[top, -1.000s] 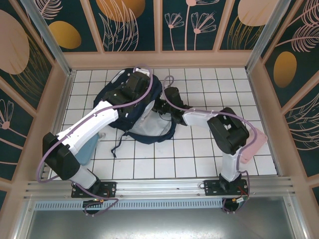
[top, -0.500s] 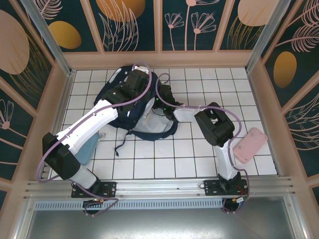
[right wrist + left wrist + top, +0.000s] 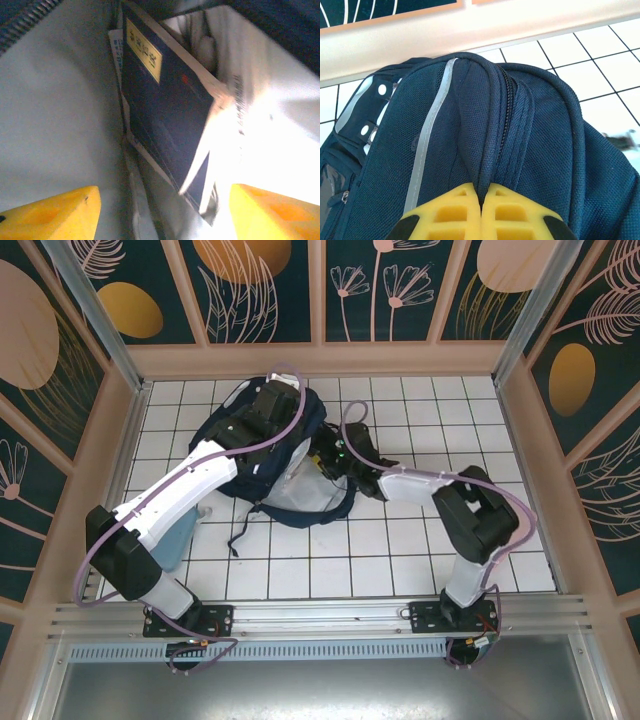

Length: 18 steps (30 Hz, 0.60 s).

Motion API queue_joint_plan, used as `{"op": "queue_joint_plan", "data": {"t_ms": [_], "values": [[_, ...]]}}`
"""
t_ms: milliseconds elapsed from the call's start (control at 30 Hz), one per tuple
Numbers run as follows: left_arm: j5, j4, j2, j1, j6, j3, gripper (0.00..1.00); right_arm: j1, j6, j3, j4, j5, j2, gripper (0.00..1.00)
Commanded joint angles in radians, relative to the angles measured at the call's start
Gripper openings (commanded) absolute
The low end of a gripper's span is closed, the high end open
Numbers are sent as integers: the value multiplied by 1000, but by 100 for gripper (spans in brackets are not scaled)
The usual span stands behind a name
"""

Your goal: Pack books, pencil case, and school supplies into a backpack

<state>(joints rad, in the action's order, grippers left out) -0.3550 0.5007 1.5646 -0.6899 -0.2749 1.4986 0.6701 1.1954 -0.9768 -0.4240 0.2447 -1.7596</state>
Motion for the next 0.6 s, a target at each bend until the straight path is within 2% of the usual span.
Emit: {"op": "queue_joint_plan", "data": {"t_ms": [0, 100, 200, 333, 400, 467, 567], "values": [[-10, -193, -40, -10, -12, 48, 3, -12, 26, 86, 49, 40, 82, 66], [-5, -195, -46, -11, -23, 24, 7, -16, -13, 142, 141, -25, 195, 64], [26, -197, -60, -9, -38, -26, 20, -35, -62, 188, 260, -126, 316, 64], [76, -197, -71, -5, -84, -108, 58, -95, -125, 216, 416, -252, 449, 64], [102, -185, -75, 11, -118, -133, 71, -117, -155, 216, 453, -272, 488, 64], [138, -177, -83, 44, -149, -161, 77, -159, -193, 205, 462, -265, 510, 65], [198, -181, -120, 126, -215, -236, 81, -158, -264, 145, 477, -228, 484, 65]]}}
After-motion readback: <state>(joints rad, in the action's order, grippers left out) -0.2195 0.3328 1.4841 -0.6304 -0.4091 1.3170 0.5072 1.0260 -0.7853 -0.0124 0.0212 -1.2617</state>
